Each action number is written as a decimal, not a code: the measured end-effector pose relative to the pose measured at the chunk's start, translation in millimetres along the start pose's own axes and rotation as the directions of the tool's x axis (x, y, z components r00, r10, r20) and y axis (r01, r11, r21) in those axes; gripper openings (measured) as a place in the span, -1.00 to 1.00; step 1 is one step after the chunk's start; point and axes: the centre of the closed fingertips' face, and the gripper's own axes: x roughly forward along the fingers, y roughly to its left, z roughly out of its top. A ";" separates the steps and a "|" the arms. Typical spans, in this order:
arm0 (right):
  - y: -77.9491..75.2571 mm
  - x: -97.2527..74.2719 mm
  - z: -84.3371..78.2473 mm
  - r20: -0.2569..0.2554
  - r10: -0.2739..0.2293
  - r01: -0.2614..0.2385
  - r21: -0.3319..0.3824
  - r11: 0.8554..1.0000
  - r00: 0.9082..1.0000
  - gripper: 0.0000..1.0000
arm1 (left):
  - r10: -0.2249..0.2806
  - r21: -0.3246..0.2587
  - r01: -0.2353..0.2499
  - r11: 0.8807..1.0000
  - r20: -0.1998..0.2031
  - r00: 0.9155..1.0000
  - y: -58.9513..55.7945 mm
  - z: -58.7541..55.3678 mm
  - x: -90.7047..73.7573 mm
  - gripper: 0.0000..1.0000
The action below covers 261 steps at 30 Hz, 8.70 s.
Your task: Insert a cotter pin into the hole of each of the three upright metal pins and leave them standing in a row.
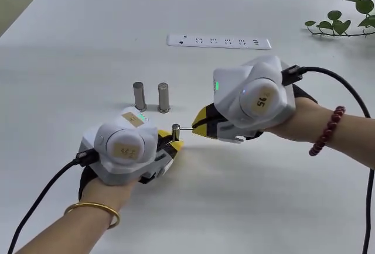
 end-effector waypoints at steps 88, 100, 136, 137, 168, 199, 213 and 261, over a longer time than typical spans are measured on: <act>-4.1 -8.2 -1.7 0.137 -0.104 0.025 0.488 0.872 0.985 -0.62 | 0.079 -0.064 -0.078 0.995 0.022 0.997 2.1 0.4 2.1 -0.90; -6.9 -14.3 -9.6 0.151 -0.166 0.039 0.615 0.787 0.974 -0.17 | 0.092 -0.063 -0.091 0.994 0.023 0.995 8.8 1.1 1.2 -0.90; 6.6 -14.1 -24.6 0.155 -0.188 0.030 0.690 0.723 0.970 -0.12 | 0.114 -0.098 -0.112 0.989 0.014 0.993 46.9 -9.1 -16.4 -0.89; 7.5 -14.2 -25.1 0.154 -0.188 0.031 0.691 0.722 0.970 -0.12 | 0.114 -0.096 -0.113 0.989 0.013 0.993 47.0 -9.0 -16.4 -0.89; -3.7 -18.7 -15.7 0.212 -0.259 0.039 0.700 0.713 0.942 -0.10 | 0.090 -0.142 -0.086 0.986 0.019 0.996 44.5 -4.4 -28.4 -0.40; -76.8 33.4 12.5 0.283 -0.402 0.087 0.715 0.693 0.871 -0.48 | 0.065 -0.146 -0.056 0.988 0.052 0.997 25.7 15.7 -72.5 0.47; -85.9 67.3 16.8 0.284 -0.397 0.068 0.736 0.674 0.873 -0.58 | 0.047 -0.127 -0.038 0.991 0.069 0.997 20.3 16.1 -78.2 0.73; -78.6 44.1 4.2 0.177 -0.444 0.196 0.714 0.673 0.879 -0.85 | 0.027 -0.132 -0.018 0.991 0.068 0.997 21.9 15.0 -79.8 0.97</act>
